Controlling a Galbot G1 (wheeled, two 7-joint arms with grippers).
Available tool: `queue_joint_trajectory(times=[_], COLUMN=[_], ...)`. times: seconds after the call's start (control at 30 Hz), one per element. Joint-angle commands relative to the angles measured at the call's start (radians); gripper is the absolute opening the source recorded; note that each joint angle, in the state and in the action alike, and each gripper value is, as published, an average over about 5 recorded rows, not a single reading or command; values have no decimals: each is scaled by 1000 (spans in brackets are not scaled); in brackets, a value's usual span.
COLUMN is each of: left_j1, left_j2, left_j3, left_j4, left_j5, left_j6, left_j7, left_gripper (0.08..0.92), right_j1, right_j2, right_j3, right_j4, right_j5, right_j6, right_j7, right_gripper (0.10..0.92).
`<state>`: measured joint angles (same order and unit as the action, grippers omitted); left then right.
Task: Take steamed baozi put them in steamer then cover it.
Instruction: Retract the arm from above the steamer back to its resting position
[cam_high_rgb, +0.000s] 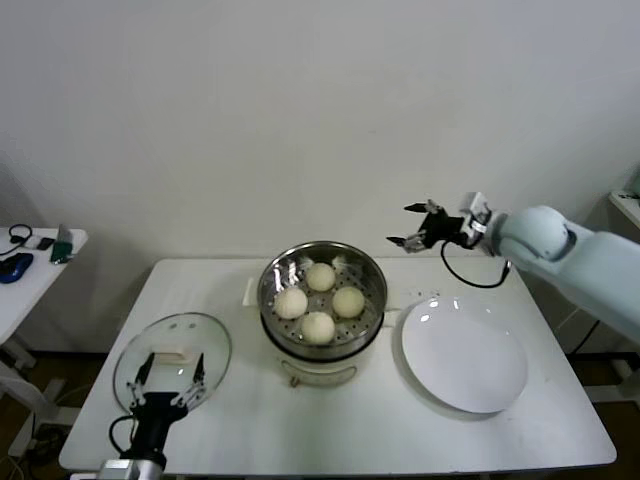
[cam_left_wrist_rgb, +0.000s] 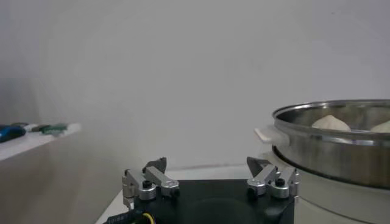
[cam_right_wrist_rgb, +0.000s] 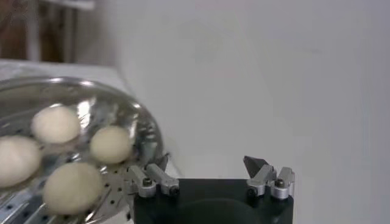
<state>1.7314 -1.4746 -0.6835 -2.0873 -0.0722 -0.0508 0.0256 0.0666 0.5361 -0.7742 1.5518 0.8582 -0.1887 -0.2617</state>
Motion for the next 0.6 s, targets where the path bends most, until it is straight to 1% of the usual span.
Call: queue_joint_trajectory(times=[0.03, 0.13, 0.27, 0.47, 0.6], left_j1=[-50, -63, -75, -84, -85], left_j2=[2, 4, 13, 51, 90], left_j3=[3, 3, 9, 10, -5], left_j4=[31, 36, 27, 15, 37], left_j5=[45, 74, 104, 161, 309], left_j6=[-44, -53, -52, -71, -123], left_j7=[-13, -27, -47, -82, -137], left_gripper=[823, 823, 823, 823, 823], right_j1=[-1448, -1579, -1648, -1695, -1735], right_j2=[100, 225, 364, 506, 581], right_j3=[1448, 1522, 1550, 1555, 1537], right_j4=[151, 157, 148, 163, 186], right_j5=[-160, -221, -248, -256, -275], right_j6=[216, 303, 389, 467, 507], right_j7=[189, 173, 166, 164, 154], right_gripper=[823, 823, 823, 823, 823])
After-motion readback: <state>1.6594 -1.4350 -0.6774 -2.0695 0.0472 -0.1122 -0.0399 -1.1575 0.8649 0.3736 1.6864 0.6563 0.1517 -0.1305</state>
